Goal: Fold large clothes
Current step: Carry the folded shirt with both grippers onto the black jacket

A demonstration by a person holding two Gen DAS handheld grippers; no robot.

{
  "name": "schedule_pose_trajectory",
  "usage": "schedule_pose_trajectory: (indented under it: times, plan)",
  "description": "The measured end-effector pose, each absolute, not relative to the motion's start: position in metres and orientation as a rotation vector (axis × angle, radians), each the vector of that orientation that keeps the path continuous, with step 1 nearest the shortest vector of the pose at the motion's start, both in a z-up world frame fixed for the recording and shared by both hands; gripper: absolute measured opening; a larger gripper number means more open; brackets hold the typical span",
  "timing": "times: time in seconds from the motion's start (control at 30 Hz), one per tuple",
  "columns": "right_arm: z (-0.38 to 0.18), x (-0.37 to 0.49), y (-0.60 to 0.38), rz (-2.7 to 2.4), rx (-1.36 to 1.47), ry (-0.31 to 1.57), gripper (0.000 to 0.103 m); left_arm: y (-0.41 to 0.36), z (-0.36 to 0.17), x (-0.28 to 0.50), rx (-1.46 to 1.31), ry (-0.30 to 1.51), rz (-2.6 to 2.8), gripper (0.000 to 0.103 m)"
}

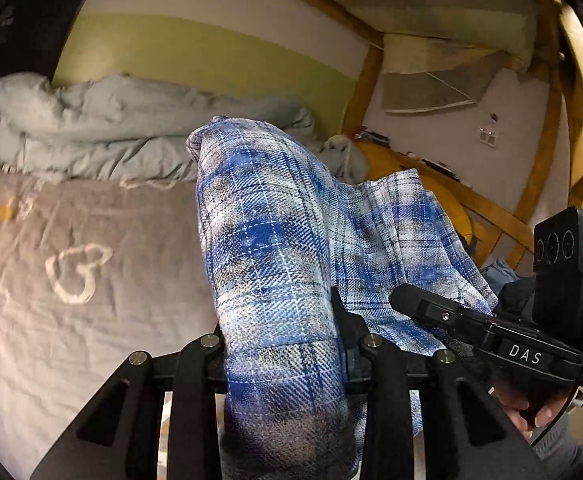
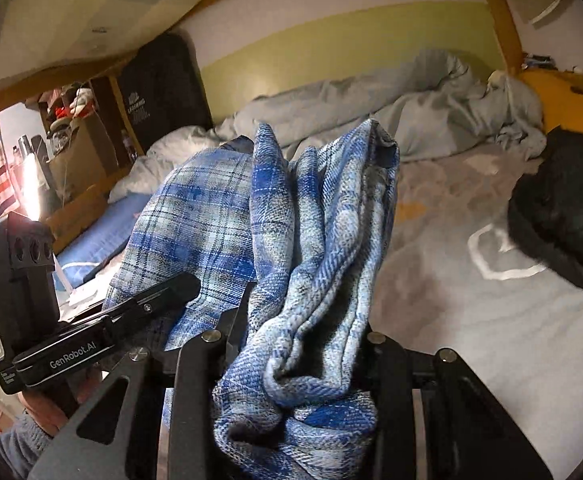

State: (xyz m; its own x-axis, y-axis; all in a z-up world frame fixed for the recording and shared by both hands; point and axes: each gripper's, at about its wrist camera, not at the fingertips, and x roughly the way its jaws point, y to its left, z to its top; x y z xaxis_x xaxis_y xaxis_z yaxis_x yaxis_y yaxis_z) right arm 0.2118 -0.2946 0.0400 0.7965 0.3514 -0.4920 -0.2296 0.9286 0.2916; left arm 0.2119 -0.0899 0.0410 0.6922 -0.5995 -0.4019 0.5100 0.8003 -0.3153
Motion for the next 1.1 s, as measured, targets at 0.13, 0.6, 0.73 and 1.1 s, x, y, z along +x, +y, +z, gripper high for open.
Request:
schedule_pose_trajectory:
  times: [0.13, 0.6, 0.73, 1.1]
  plan:
    - [0.061, 0.197, -0.317, 0.277, 0.232, 0.521, 0.032, -0.121, 0.068, 0.213, -0.156, 0.475, -0.672, 0.035]
    - [0.146, 0.182, -0.507, -0.062, 0.263, 0.333, 0.033, -0.355, 0.143, 0.292, -0.137, 0.391, -1.026, 0.036]
    - [0.128, 0.2, -0.555, -0.201, 0.319, 0.343, 0.033, -0.419, 0.134, 0.323, -0.068, 0.407, -1.051, 0.036]
    - [0.021, 0.286, -0.641, -0.352, 0.451, 0.527, 0.04, -0.509, 0.021, 0.424, 0.026, 0.674, -1.0, 0.057]
